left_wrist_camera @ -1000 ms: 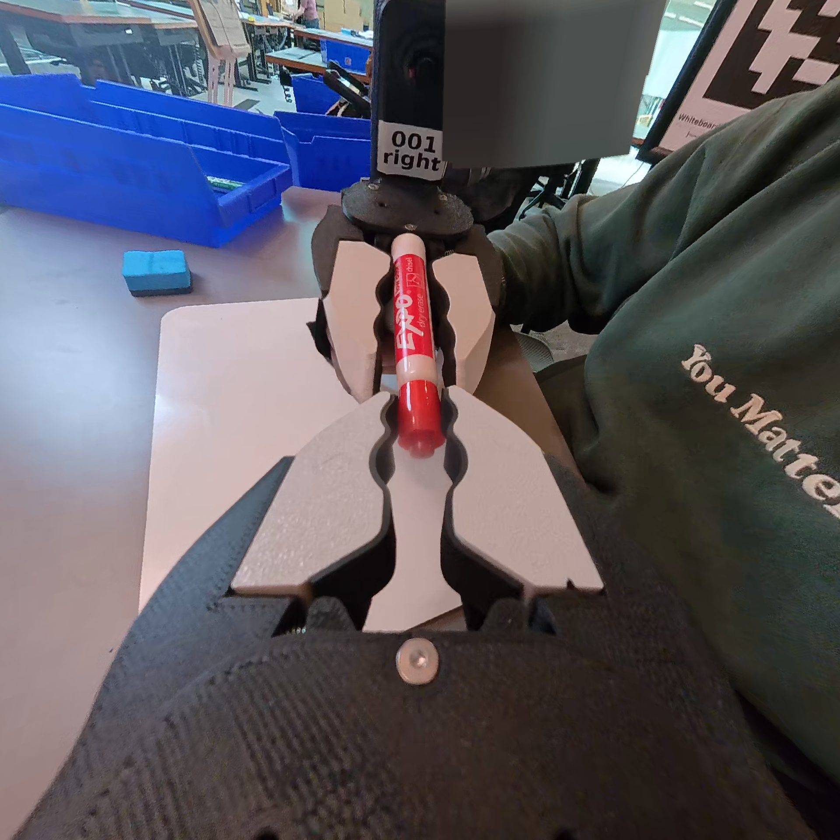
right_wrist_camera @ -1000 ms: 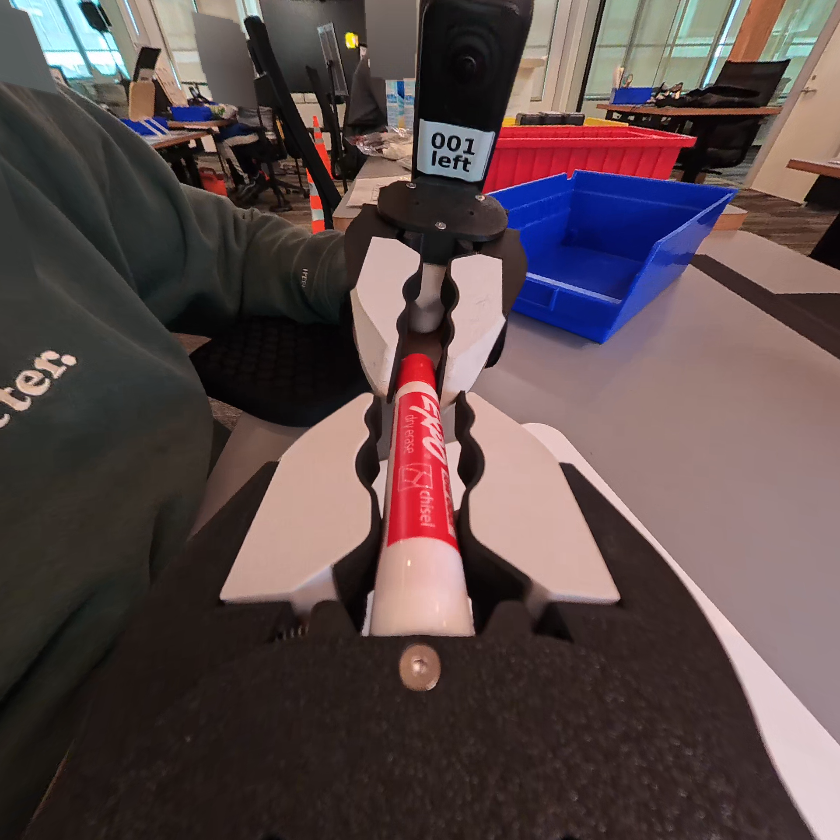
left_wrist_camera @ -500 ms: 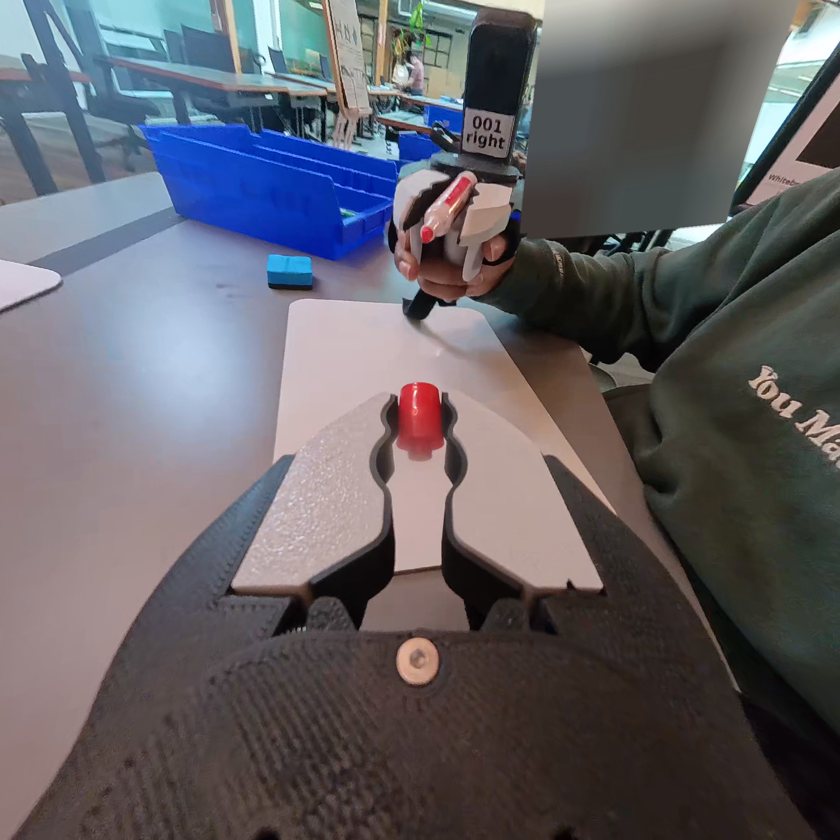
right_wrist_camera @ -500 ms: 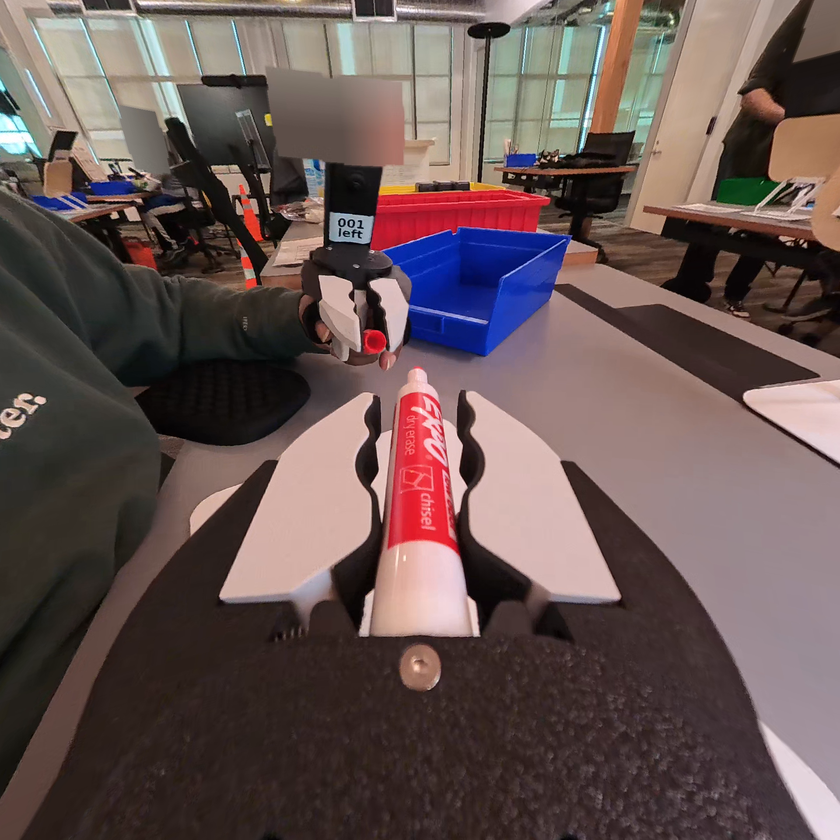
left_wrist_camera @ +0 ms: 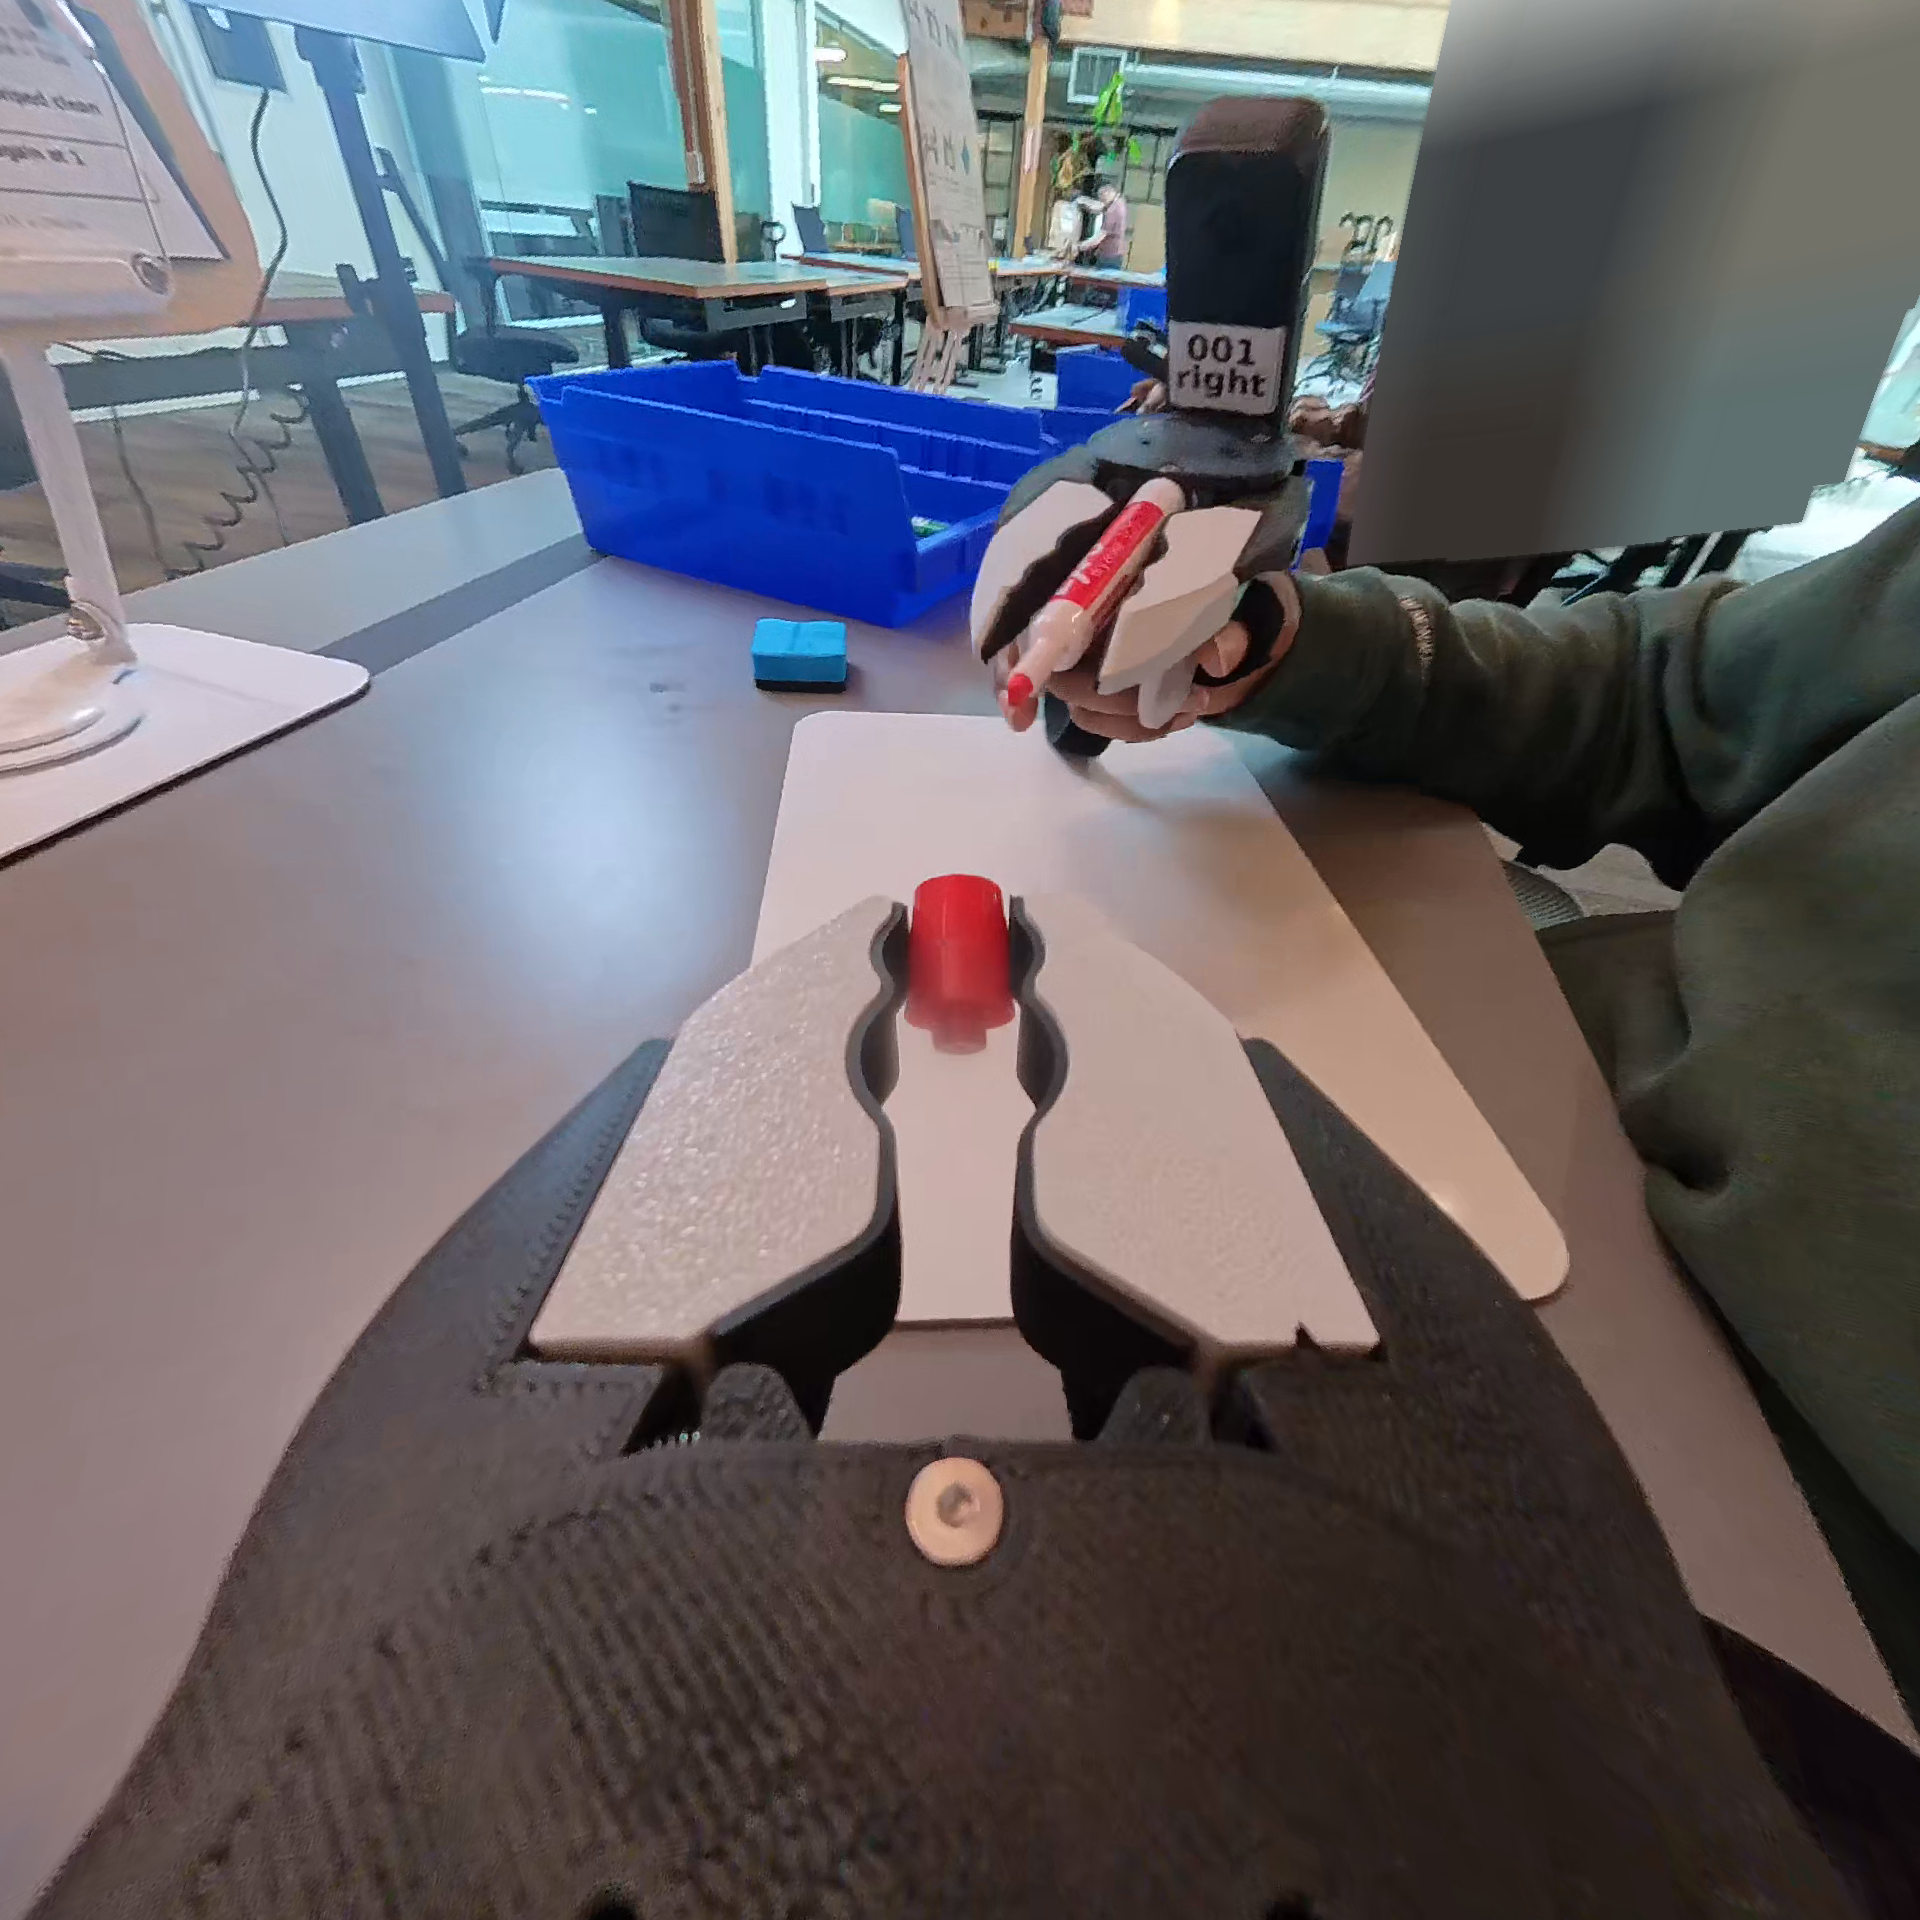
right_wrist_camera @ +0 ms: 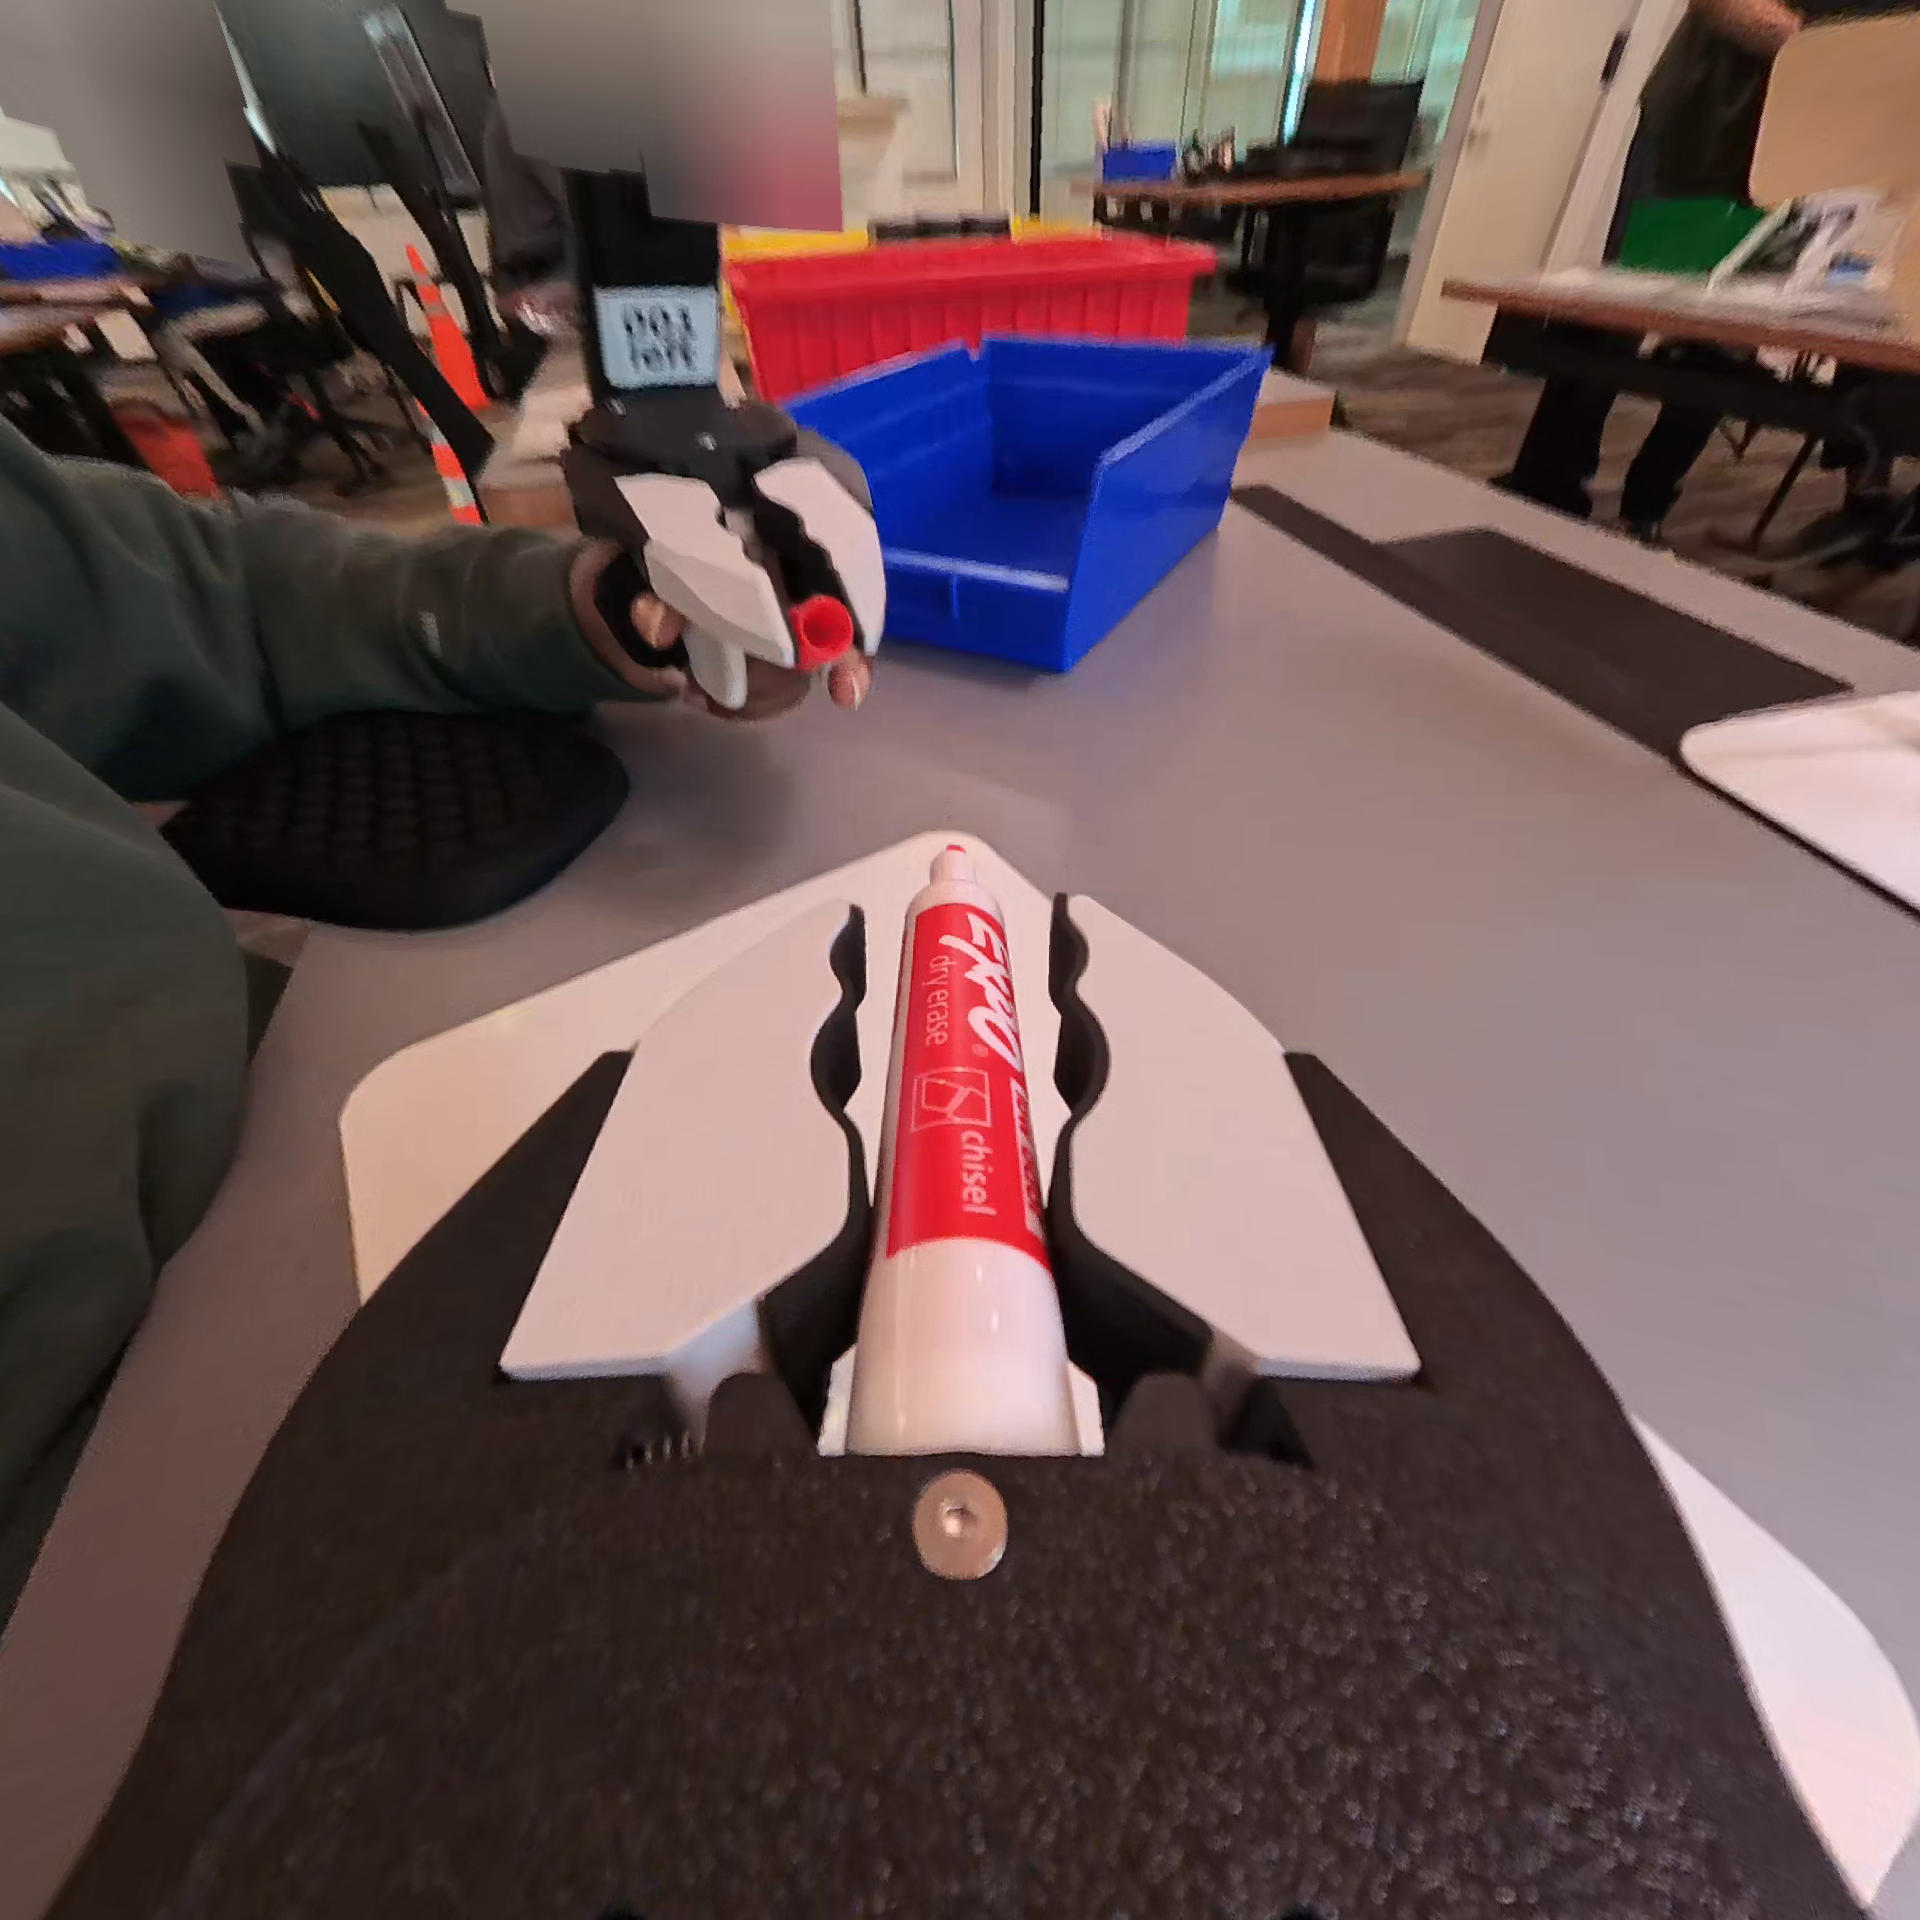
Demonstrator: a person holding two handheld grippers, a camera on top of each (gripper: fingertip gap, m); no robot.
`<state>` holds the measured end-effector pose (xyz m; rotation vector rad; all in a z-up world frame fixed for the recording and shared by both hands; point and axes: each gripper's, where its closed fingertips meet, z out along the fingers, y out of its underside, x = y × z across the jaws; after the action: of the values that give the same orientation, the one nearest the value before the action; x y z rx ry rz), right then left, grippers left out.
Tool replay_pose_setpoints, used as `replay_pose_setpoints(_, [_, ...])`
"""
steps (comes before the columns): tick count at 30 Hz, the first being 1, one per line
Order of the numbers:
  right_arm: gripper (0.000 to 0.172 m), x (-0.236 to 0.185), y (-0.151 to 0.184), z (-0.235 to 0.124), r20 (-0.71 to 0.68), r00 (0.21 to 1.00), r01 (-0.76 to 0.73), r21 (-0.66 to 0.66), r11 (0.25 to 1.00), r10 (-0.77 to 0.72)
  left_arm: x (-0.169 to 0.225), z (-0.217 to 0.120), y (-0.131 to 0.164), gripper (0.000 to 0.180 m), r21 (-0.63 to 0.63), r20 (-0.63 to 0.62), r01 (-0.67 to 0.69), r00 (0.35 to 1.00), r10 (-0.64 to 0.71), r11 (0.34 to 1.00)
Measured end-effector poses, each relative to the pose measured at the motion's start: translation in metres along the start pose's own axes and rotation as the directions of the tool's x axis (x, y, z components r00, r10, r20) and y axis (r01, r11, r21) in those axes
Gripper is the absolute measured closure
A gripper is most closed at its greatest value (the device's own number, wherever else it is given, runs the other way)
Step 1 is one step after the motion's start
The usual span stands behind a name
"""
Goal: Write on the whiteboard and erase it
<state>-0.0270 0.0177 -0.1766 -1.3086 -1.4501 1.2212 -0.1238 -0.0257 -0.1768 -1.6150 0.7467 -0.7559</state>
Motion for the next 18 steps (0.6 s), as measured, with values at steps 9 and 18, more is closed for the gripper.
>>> replay_pose_setpoints(9, [0.137,-0.019,0.047,0.052,0.078,0.997,0.052,-0.410,0.911,-0.021,-0.014,-0.005,0.027,0.162,-0.118,0.056,-0.062,0.996,0.068,0.991])
replay_pose_setpoints(18, [0.136,-0.021,0.058,0.090,0.169,0.986,0.111,-0.611,0.784,-0.008,-0.012,-0.024,0.032,0.162,-0.102,0.035,-0.047,0.998,0.051,0.994])
